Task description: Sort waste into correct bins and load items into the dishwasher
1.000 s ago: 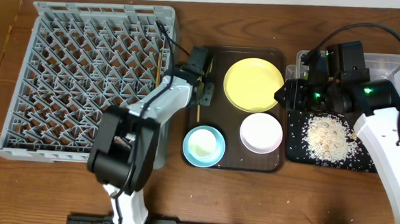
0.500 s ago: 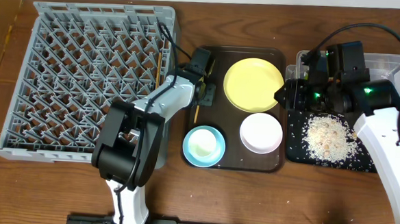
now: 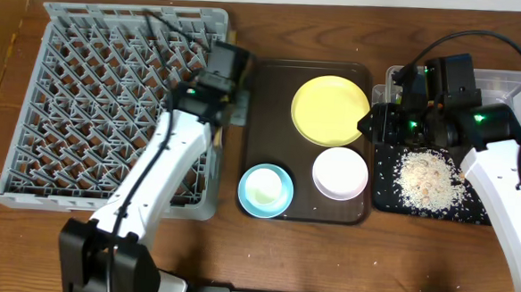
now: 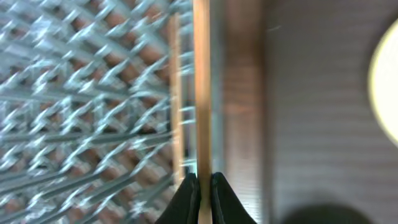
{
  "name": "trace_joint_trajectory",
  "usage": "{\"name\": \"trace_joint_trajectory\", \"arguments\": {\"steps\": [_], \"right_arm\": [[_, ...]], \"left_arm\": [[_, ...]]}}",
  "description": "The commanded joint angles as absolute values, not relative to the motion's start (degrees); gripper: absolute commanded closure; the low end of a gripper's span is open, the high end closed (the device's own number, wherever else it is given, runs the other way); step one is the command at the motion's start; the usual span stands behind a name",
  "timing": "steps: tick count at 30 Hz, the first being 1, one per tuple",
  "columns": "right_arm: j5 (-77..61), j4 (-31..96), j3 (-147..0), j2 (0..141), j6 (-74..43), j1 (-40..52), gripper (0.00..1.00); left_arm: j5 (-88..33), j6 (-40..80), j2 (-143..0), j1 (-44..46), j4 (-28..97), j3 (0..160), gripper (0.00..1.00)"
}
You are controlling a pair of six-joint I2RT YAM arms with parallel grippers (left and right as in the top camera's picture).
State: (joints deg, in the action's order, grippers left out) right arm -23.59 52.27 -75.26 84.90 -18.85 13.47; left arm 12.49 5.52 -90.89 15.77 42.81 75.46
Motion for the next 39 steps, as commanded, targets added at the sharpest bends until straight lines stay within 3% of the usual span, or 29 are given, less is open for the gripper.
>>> {"name": "trace_joint_trajectory", "arguments": {"steps": [1, 7, 17, 19, 25, 30, 36, 39], "right_arm": [[-23.81, 52.31, -76.01, 84.64, -18.15, 13.96, 0.48], [-23.81, 52.27, -76.01, 84.64, -18.15, 13.96, 0.48], [-23.79, 52.27, -76.01, 84.64, -18.15, 13.96, 0.48], [-23.77, 52.27, -76.01, 84.64, -18.15, 13.93, 0.48], [-21.30, 52.12, -76.01, 84.64, -18.15, 13.96, 0.39], [-19.20, 52.05, -76.01, 84.64, -18.15, 13.96, 0.26], [-18.41, 51.86, -76.01, 84.64, -18.15, 13.96, 0.23], [-18.46, 51.88, -76.01, 84.64, -17.82, 13.96, 0.27]], "left_arm": [[17.21, 4.58, -93.54, 11.38, 43.77, 72.64, 0.92], [13.96, 2.94, -96.31, 8.36, 42.78, 71.42, 0.92], [11.79, 1.41, -89.19, 11.11, 47.55, 74.17, 0.56], [8.80, 1.54, -87.13, 11.70, 48.73, 74.17, 0.54], [-12.95, 3.29, -82.24, 13.89, 54.43, 74.15, 0.53], [-14.39, 12.19, -82.08, 17.37, 57.80, 71.90, 0.54], [-12.71, 15.84, -82.52, 23.24, 57.14, 66.00, 0.58], [-9.98, 17.32, -82.52, 24.25, 57.23, 65.01, 0.59]]}}
